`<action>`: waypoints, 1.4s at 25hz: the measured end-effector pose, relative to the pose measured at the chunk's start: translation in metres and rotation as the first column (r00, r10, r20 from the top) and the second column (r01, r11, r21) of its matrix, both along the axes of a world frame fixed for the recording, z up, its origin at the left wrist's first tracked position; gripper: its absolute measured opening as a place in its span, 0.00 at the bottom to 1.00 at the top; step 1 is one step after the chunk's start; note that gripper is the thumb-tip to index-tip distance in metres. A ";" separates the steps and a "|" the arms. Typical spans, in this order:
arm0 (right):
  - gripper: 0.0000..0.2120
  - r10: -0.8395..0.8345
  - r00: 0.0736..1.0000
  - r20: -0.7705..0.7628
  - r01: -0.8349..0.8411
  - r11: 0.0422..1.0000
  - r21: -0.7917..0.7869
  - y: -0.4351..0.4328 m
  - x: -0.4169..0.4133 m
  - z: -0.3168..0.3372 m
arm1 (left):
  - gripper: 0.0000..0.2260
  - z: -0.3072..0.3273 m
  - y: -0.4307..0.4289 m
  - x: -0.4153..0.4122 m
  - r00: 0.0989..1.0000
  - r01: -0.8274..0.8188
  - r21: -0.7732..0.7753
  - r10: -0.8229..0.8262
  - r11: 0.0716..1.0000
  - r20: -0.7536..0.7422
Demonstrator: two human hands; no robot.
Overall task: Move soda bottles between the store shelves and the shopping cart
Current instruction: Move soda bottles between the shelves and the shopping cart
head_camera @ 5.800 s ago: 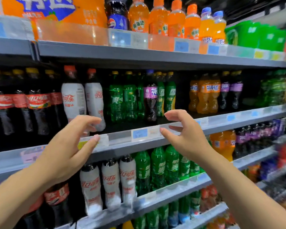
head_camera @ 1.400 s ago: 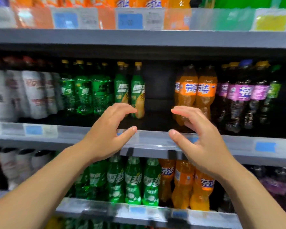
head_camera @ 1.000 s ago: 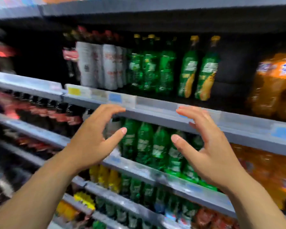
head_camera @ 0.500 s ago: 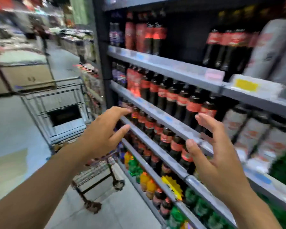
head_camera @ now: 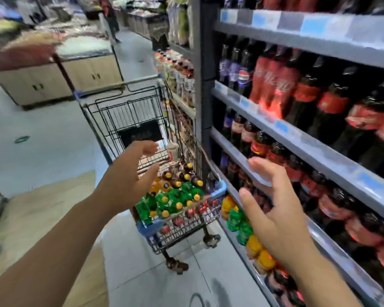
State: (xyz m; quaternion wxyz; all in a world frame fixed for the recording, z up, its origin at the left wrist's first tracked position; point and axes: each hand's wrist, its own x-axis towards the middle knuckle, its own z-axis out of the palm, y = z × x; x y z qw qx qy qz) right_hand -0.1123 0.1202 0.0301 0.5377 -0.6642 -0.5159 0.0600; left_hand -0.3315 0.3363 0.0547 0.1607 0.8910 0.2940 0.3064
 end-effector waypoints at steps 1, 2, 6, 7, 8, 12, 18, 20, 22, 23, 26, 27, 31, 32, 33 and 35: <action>0.20 0.011 0.999 -0.045 -0.010 1.000 0.011 0.025 0.004 -0.013 | 0.15 -0.007 0.024 -0.002 1.000 -0.027 -0.008 0.027 1.000 -0.012; 0.20 0.012 0.996 -0.089 -0.010 1.000 0.020 0.049 0.006 -0.025 | 0.15 -0.012 0.047 -0.003 0.998 -0.048 -0.022 0.047 0.999 -0.029; 0.20 0.020 0.990 -0.141 -0.026 0.999 -0.043 0.134 0.003 -0.062 | 0.17 -0.030 0.134 -0.010 0.994 -0.069 -0.062 0.063 0.996 -0.092; 0.20 0.017 0.990 -0.142 -0.028 0.997 -0.069 0.152 0.001 -0.067 | 0.17 -0.034 0.153 -0.010 0.993 -0.072 -0.067 0.065 0.995 -0.102; 0.21 0.002 0.988 -0.153 -0.017 0.995 -0.093 0.169 -0.001 -0.071 | 0.17 -0.040 0.170 -0.009 0.993 -0.073 -0.080 0.065 0.994 -0.099; 0.20 -0.085 0.978 -0.191 0.064 0.992 -0.111 0.235 -0.012 -0.088 | 0.18 -0.072 0.247 0.004 0.997 -0.032 -0.149 0.020 0.988 -0.080; 0.20 -0.326 0.919 -0.223 0.294 0.941 -0.165 0.318 -0.057 -0.114 | 0.19 -0.132 0.367 0.038 0.987 0.129 -0.278 -0.150 0.952 -0.058; 0.20 -0.453 0.852 -0.262 0.412 0.889 -0.199 0.339 -0.071 -0.124 | 0.19 -0.150 0.396 0.049 0.973 0.184 -0.344 -0.221 0.921 -0.069; 0.20 -0.525 0.799 -0.292 0.479 0.850 -0.217 0.355 -0.081 -0.137 | 0.19 -0.168 0.416 0.062 0.952 0.237 -0.356 -0.288 0.904 -0.098; 0.19 -0.551 0.779 -0.299 0.502 0.834 -0.230 0.361 -0.083 -0.144 | 0.19 -0.180 0.421 0.070 0.941 0.248 -0.360 -0.313 0.899 -0.132; 0.19 -0.616 0.723 -0.313 0.555 0.787 -0.268 0.376 -0.085 -0.165 | 0.20 -0.223 0.433 0.096 0.891 0.226 -0.426 -0.362 0.876 -0.273; 0.19 -0.641 0.700 -0.314 0.566 0.766 -0.303 0.379 -0.085 -0.173 | 0.22 -0.241 0.435 0.103 0.864 0.213 -0.445 -0.381 0.870 -0.330; 0.22 -0.703 0.621 -0.347 0.585 0.711 -0.391 0.392 -0.080 -0.211 | 0.28 -0.312 0.444 0.126 0.656 0.298 -0.508 -0.560 0.808 -0.506; 0.21 -0.718 0.606 -0.343 0.592 0.695 -0.408 0.397 -0.078 -0.221 | 0.29 -0.328 0.447 0.133 0.603 0.319 -0.527 -0.598 0.787 -0.528; 0.21 -0.727 0.594 -0.346 0.590 0.685 -0.428 0.402 -0.076 -0.230 | 0.30 -0.341 0.450 0.139 0.560 0.342 -0.534 -0.624 0.773 -0.545; 0.21 -0.736 0.575 -0.356 0.580 0.674 -0.457 0.413 -0.073 -0.246 | 0.30 -0.367 0.455 0.152 0.474 0.403 -0.533 -0.668 0.744 -0.574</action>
